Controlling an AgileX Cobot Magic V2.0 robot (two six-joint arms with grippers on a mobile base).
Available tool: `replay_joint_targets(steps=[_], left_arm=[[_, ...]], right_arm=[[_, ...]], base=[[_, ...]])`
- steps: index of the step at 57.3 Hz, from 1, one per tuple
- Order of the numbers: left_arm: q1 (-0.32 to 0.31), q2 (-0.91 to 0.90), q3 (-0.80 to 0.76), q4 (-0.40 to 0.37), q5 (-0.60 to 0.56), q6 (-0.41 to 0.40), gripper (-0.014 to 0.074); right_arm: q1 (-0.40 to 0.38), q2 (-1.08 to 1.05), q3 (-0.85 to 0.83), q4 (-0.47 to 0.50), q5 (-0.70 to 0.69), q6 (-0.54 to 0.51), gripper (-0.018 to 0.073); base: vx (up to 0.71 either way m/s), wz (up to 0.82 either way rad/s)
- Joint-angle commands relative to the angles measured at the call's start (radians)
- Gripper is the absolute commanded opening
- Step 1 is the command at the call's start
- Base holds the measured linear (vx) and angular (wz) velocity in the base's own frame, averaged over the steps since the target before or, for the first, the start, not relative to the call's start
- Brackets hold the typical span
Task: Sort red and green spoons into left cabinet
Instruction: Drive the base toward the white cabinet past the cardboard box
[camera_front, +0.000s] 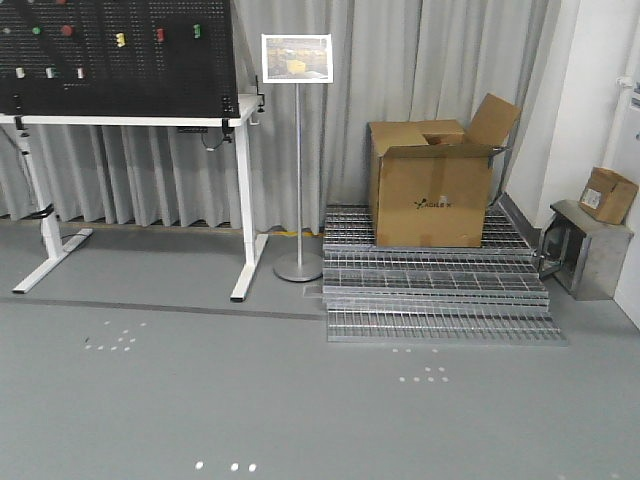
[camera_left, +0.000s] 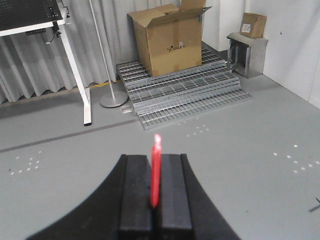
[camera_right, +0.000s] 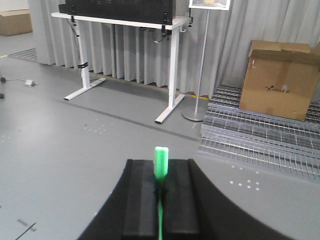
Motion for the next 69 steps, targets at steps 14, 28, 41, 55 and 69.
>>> replay_joint_targets(steps=[14,28,41,55,69], left_arm=[[0.000,0.006,-0.029,-0.021,-0.078,-0.001,-0.0003],[0.000,0.006,-0.029,-0.021,-0.079,-0.001,-0.0003],[0.000,0.006,-0.029,-0.021,-0.078,-0.001,-0.0003],[0.000,0.006,-0.029,-0.021,-0.078,-0.001,-0.0003],[0.000,0.006,-0.029,-0.021,-0.078,-0.001,-0.0003]], right_arm=[[0.001,0.006,-0.028,0.029,-0.055,-0.001,-0.0003],[0.001,0.006,-0.028,0.029,-0.056,-0.001,-0.0003],[0.001,0.006,-0.028,0.029,-0.057,-0.001,-0.0003],[0.001,0.006,-0.028,0.029,-0.057,-0.001,-0.0003],[0.001,0.006,-0.028,0.029,-0.057,-0.001,-0.0003]], base=[[0.64,-0.10],[0.63,-0.07],[0.63,-0.04],[0.60,-0.13],[0.55,-0.35]])
